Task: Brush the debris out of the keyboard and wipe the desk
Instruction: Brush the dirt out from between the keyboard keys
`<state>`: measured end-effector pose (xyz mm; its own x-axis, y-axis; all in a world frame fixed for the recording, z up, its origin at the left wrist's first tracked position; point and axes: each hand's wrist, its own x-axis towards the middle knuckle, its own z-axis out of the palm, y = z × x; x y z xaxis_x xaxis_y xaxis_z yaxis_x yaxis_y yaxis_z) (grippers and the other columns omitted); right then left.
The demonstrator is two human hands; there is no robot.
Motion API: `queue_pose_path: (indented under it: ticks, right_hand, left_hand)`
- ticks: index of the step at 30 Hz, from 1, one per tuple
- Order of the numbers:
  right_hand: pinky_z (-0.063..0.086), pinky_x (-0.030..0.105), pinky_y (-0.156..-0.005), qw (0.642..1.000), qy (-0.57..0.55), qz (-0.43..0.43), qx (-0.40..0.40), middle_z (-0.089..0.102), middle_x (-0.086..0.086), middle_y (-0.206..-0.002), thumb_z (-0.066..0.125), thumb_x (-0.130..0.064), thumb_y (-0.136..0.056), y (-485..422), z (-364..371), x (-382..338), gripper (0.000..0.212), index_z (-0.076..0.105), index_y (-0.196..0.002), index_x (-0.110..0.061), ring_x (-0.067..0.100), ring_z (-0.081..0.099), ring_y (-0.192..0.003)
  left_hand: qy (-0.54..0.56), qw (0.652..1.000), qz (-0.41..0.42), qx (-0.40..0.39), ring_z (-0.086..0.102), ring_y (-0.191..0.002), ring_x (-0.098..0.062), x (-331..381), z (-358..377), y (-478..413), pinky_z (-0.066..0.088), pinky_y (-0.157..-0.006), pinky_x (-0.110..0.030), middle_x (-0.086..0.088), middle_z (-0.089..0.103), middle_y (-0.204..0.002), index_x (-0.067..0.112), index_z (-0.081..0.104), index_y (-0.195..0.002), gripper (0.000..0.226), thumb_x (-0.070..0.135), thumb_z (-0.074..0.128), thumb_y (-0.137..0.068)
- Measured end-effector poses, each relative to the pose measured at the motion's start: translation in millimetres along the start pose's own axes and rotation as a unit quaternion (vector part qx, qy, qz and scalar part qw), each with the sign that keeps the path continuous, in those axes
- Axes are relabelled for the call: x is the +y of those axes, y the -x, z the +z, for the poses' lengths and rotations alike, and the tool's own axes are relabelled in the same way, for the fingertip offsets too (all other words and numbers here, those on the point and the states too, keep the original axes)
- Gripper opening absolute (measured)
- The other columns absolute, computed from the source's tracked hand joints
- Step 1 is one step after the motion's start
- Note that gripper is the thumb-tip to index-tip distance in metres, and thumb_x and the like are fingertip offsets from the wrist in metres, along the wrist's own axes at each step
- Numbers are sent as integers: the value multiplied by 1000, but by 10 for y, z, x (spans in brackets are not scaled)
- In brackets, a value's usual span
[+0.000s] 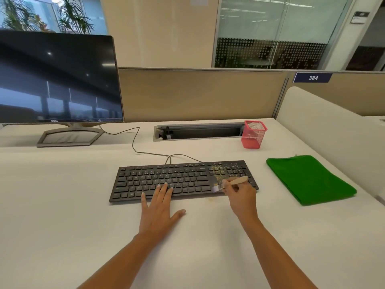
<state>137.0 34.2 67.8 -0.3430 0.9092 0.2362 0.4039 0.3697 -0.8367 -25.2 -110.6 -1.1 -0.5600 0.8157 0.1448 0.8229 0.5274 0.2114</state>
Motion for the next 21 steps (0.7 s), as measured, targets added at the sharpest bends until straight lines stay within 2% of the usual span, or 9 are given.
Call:
queue_pose_path:
  ticks: [1, 4, 6, 9, 14, 16, 18, 19, 21]
  right_hand:
    - [49, 8, -66, 999, -35, 10, -16, 64, 5, -80, 54, -17, -93, -4, 17, -11, 22, 69, -96, -1, 9, 59, -69]
    - [55, 40, -84, 986, -121, 41, -108, 67, 9, -80, 48, -17, -96, 5, 124, -59, 23, 67, -88, -8, 26, 68, -83]
    - [54, 28, -75, 987, -52, 21, -153, 65, 12, -81, 44, -18, -98, 19, 156, -39, 28, 66, -87, -4, 22, 64, -77]
    - [34, 13, -51, 991, 65, -23, -114, 59, 6, -78, 39, -19, -99, -50, 35, 38, 30, 60, -86, -2, 16, 52, -69]
    - [41, 6, -52, 995, 34, -57, -75, 55, -4, -69, 48, -12, -96, -284, -205, -4, 17, 64, -93, -8, -1, 47, -57]
    - [42, 6, -53, 995, -11, -50, -85, 59, -2, -72, 54, -11, -93, -355, -213, -53, 14, 67, -92, -8, 0, 53, -60]
    - [49, 15, -61, 990, -31, -30, -133, 66, 2, -76, 57, -12, -91, -395, -162, -47, 12, 69, -92, -8, 14, 64, -70]
    - [51, 19, -64, 987, -16, -25, -155, 69, 6, -81, 58, -14, -90, -405, -136, -23, 13, 69, -93, -8, 17, 66, -73]
    - [46, 14, -57, 984, 38, -30, -171, 71, 11, -88, 57, -17, -91, -427, -130, 21, 17, 69, -97, -6, 13, 60, -68]
  left_hand:
    - [2, 1000, 1, -1, 14, -146, -18, 34, 27, -4, -8, -111, -51, 0, 21, -157, 17, 34, -146, 119, 87, -17, -65]
    - [-3, 1000, -7, -2, 33, -139, -22, 147, 83, -28, 9, -110, -58, -3, 40, -148, 14, 51, -136, 103, 81, -2, -79]
    - [2, 1000, -19, -5, 29, -141, -22, 225, 67, -55, 3, -110, -56, -3, 36, -151, 15, 47, -139, 107, 83, -7, -76]
    - [-16, 999, -44, 3, 4, -147, -18, 321, 39, -111, -14, -108, -48, 1, 11, -159, 20, 22, -150, 128, 86, -29, -53]
    - [-25, 997, -72, -8, 2, -147, -18, 465, 51, -161, -7, -113, -54, 0, 10, -159, 19, 20, -151, 134, 85, -35, -47]
    - [-30, 996, -79, -5, -1, -147, -16, 503, 69, -189, -6, -113, -54, 1, 6, -160, 21, 16, -151, 135, 83, -37, -45]
    - [-30, 996, -80, -8, 0, -147, -16, 531, 91, -230, -6, -113, -54, 1, 5, -160, 21, 17, -151, 134, 83, -37, -45]
    - [-23, 997, -78, -1, 4, -147, -17, 549, 106, -256, -4, -113, -55, 0, 10, -159, 20, 22, -150, 131, 84, -34, -50]
    - [-15, 998, -67, 14, 16, -145, -21, 573, 148, -313, 1, -112, -59, -4, 24, -156, 16, 35, -146, 123, 85, -23, -63]
